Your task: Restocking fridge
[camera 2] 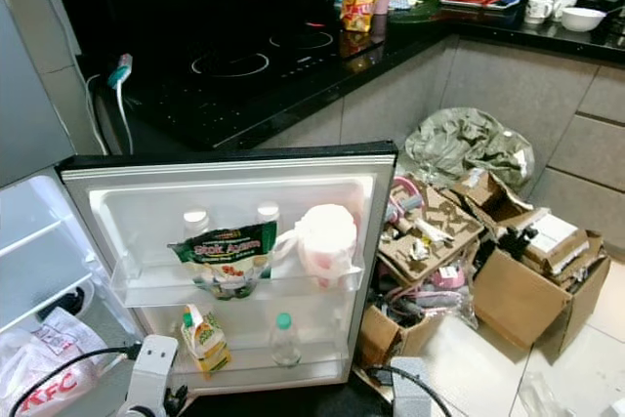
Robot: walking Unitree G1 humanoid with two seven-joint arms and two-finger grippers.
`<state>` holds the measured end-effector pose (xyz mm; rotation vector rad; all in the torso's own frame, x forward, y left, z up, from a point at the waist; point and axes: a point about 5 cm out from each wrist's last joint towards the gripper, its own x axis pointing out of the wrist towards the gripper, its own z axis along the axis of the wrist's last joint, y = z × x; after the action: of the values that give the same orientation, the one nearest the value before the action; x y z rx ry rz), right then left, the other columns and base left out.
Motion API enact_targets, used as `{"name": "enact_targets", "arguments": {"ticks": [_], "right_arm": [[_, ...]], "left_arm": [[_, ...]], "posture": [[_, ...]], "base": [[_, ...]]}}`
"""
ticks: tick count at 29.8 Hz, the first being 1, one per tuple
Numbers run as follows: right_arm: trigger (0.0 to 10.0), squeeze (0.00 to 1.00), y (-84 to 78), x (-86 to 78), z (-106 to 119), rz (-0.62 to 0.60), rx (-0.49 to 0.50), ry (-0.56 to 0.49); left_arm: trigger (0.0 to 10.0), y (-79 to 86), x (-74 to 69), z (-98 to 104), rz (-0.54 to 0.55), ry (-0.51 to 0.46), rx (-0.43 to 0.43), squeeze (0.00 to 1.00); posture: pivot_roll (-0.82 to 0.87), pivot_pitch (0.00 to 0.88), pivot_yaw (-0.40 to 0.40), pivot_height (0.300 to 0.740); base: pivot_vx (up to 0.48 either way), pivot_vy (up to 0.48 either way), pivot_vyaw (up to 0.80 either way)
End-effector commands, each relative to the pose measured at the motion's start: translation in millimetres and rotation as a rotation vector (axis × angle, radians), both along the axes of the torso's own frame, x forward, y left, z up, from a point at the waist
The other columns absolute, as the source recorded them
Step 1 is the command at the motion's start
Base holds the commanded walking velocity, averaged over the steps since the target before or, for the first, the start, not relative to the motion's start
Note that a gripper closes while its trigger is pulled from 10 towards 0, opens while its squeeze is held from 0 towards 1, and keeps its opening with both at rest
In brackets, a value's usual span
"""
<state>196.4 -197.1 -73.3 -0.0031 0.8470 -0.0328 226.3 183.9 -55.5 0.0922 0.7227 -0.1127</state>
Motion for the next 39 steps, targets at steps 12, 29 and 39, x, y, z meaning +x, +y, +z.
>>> {"name": "enact_targets", "arguments": {"ticks": [12, 29, 39], "right_arm": [[10.0, 0.0, -14.2, -3.8, 0, -0.017, -0.005, 0.039], [10.0, 0.0, -3.2, -4.6, -3, -0.014, -0.013, 0.037], [10.0, 0.0, -5.8, 0.9, 1, 0.01, -0.05, 0.013]], "left_arm": [[10.0, -17.8, 8.2, 2, -0.092, 0.023, -0.001, 0.0], [10.0, -0.8, -1.9, -2, 0.022, 0.02, 0.017, 0.0], [10.0, 6.7, -6.9, -4, 0.01, 0.019, 0.044, 0.0]], "posture": [[-0.07, 0.0, 0.07, 0.74], [-0.02, 0.0, -0.017, 0.74], [-0.02, 0.0, -0.022, 0.74]], "base": [[0.0, 0.0, 0.0], [0.0, 0.0, 0.0], [0.0, 0.0, 0.0]]}}
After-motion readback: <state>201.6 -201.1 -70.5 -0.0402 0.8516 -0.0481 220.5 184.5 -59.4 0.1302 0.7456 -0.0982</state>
